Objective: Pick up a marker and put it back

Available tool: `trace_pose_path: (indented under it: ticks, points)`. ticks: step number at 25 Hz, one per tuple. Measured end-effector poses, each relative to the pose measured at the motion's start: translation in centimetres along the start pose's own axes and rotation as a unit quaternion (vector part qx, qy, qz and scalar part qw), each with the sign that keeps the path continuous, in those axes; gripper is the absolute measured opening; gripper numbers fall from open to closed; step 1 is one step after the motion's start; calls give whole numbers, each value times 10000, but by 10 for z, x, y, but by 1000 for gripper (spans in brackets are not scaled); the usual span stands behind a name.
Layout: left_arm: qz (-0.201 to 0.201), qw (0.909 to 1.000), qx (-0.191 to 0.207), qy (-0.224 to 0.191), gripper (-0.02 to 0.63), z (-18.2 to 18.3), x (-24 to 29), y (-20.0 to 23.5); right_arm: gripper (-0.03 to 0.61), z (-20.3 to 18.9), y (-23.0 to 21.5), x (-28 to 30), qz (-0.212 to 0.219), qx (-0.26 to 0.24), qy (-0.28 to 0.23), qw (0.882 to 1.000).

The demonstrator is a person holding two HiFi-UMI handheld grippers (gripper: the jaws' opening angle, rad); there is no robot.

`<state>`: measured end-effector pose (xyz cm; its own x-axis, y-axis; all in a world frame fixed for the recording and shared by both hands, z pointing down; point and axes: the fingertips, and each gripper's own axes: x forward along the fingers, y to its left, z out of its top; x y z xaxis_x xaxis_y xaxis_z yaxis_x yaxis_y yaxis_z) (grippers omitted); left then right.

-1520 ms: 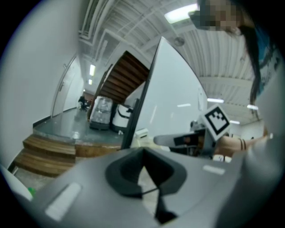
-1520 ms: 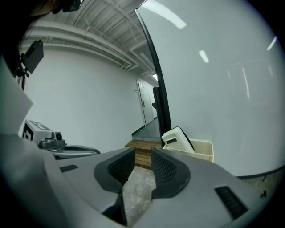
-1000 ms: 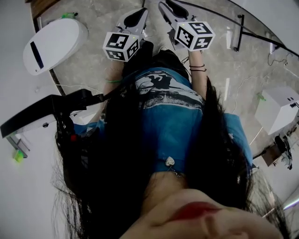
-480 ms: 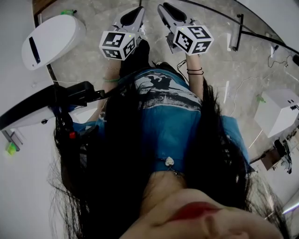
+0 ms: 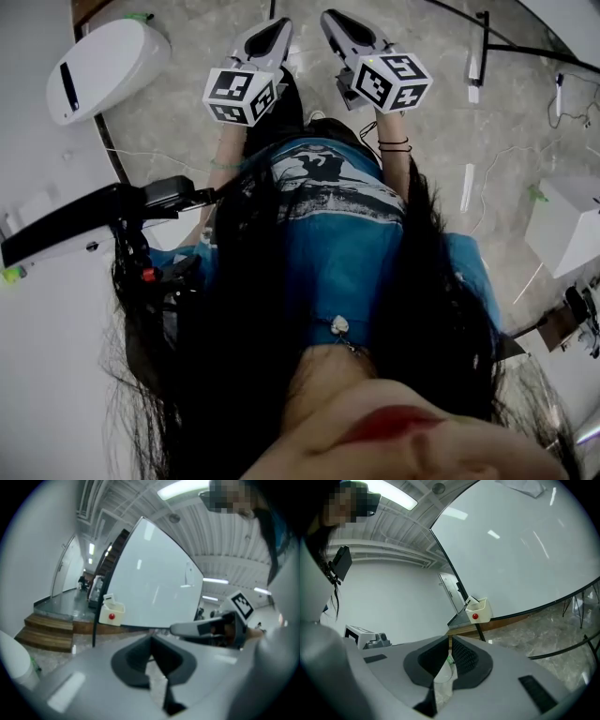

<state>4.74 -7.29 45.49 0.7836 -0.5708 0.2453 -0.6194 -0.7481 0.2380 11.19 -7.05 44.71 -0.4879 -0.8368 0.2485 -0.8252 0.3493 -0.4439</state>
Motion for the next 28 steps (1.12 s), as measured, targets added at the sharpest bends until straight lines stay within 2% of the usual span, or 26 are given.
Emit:
trace_pose_path:
  ticks: [3,8,14,21,28]
  points:
    - [16,10000,58,-3,0,-14,-8,-45,27,-15,3,-44,86,-32,-2,10000]
    - [16,9999,146,16,0,-30,-34,-67,26,-40,24,-62,233,25,-6,9997]
    - [285,9993,216,48,0,-50,-81,-118,26,-68,50,-114,495,60,88,9987]
    - [642,9976,241,-76,0,-50,-140,-105,26,-92,102,-108,795,-3,223,9966]
    - [745,9970,167,-80,0,-61,-174,-98,26,-101,129,-107,800,18,221,9966]
